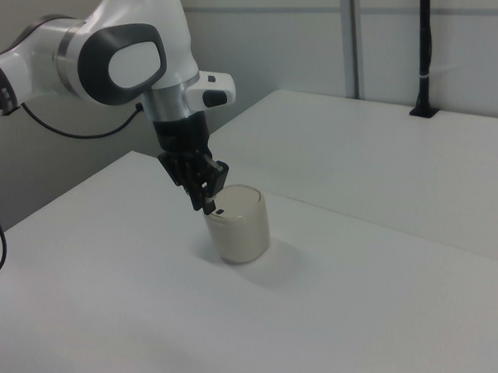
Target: Open the trash can
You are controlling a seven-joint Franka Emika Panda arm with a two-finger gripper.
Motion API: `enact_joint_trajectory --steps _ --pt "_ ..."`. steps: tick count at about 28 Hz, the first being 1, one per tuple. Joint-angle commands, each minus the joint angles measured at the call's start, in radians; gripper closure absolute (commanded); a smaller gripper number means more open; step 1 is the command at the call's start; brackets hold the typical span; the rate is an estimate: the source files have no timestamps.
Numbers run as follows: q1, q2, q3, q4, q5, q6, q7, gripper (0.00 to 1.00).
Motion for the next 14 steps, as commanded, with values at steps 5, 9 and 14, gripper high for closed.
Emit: enact_joint_trajectory --steps 5,9,14 --pt "0.01 -0.005 -0.005 -0.007 -0.003 -0.024 -0.02 1.0" --pt "0.01 -0.002 -0.005 -0.007 -0.003 -0.022 -0.02 1.0" --pt "0.01 0.01 -0.005 -0.006 0.0 -0.016 -0.02 1.0"
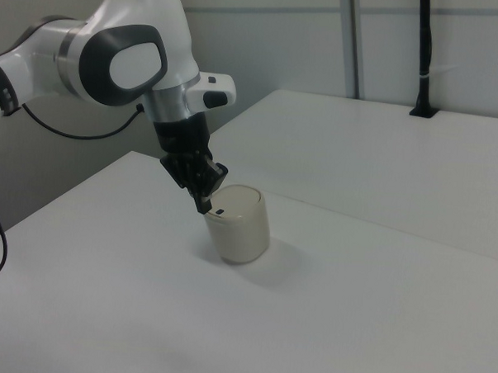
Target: Open the trash can
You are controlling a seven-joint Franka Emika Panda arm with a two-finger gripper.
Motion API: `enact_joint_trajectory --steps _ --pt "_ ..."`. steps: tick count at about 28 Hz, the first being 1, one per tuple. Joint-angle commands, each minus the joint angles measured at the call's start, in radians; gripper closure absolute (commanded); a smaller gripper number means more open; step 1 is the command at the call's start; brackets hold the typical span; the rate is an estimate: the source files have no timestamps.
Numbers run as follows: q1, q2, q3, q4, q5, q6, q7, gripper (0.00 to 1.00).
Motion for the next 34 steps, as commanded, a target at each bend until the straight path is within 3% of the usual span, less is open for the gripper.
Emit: enact_joint_trajectory --steps 1,7,19,34 --pt "0.01 0.009 -0.005 -0.005 0.0 -0.016 -0.019 1.0" --pt "0.01 0.04 0.004 -0.005 0.019 0.081 -0.019 1.0" --pt "0.01 0.198 0.112 0.009 0.016 0.372 -0.007 1.0" --pt "0.013 0.311 0.188 0.009 0.011 0.611 0.01 1.0"
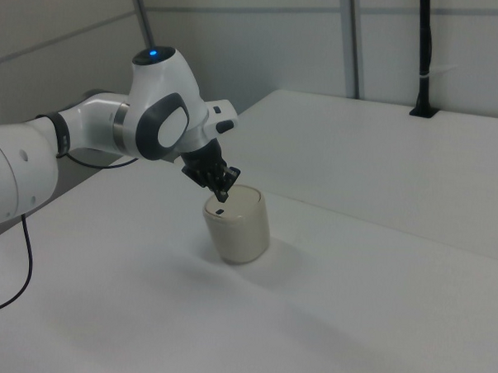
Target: Open the trash can
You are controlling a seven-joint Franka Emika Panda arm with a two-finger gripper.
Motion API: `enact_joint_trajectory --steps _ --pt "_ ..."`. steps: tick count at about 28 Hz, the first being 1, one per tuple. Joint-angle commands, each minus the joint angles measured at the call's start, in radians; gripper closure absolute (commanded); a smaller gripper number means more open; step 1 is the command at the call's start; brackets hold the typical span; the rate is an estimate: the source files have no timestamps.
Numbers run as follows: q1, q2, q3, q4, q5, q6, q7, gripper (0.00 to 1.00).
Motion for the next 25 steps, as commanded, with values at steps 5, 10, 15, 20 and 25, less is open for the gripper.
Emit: enact_joint_trajectory --steps 5,10,15,20,25 --pt "0.022 0.054 0.008 0.009 0.001 0.143 0.023 1.0" --pt "0.035 0.081 0.008 0.009 -0.003 0.166 0.026 1.0" --pt "0.049 0.097 0.008 0.009 -0.003 0.182 0.026 1.0" --pt "0.061 0.117 0.008 0.009 -0.006 0.198 0.027 1.0" --pt "0.063 0.135 0.006 0.009 -0.011 0.212 0.044 1.0"
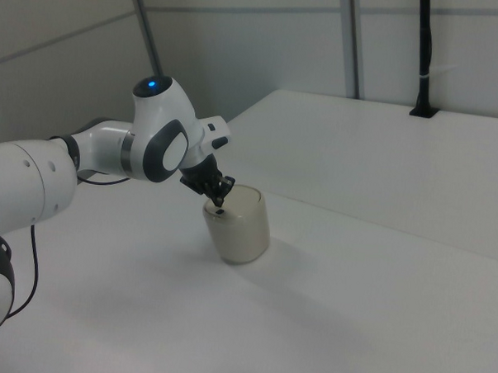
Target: Open the trash can
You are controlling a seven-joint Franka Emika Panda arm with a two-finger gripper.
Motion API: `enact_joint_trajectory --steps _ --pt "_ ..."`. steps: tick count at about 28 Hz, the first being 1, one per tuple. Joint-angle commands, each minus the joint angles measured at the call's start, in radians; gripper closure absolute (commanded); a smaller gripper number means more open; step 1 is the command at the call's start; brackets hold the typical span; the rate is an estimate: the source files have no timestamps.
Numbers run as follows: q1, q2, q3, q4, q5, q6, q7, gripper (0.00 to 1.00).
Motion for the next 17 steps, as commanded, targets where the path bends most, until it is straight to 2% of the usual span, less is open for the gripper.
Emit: enact_joint_trajectory --steps 1,9,17 --pt "0.008 0.035 -0.004 0.007 -0.014 0.034 0.043 1.0" --pt "0.016 0.067 -0.004 0.006 -0.028 0.034 0.043 1.0" --pt "0.014 0.045 -0.005 0.007 -0.012 0.028 0.046 1.0"
